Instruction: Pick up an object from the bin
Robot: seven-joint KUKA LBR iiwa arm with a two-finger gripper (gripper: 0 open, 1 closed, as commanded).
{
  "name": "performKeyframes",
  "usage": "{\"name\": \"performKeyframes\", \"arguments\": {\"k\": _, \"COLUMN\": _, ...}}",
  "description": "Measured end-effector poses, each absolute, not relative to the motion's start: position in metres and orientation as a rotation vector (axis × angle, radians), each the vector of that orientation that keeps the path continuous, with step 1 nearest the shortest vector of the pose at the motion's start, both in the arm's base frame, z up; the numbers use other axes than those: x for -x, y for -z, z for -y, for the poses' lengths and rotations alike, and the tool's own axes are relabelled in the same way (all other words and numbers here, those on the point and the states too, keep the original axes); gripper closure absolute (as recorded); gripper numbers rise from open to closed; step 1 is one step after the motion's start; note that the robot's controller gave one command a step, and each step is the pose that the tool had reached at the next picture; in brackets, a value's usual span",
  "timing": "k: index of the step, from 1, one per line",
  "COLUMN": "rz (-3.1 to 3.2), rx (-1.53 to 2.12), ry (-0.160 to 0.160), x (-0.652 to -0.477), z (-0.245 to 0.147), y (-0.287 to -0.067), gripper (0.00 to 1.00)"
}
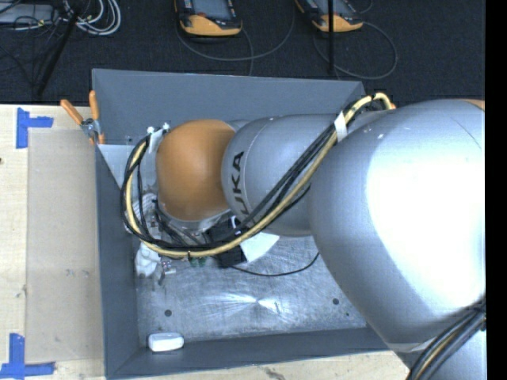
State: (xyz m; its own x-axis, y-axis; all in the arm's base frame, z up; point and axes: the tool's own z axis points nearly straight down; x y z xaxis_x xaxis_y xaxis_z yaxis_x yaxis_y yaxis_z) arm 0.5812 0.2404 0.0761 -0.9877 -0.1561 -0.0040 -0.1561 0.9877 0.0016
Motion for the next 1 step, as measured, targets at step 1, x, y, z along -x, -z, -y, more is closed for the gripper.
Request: {"name": "performKeyframes", "arguments": {"k": 1, "rz": -3.107, "rx": 0.294, "ry": -0.007, "x": -0.5862, "z": -0.2435, "y": -0.0784, "gripper": 1.0}}
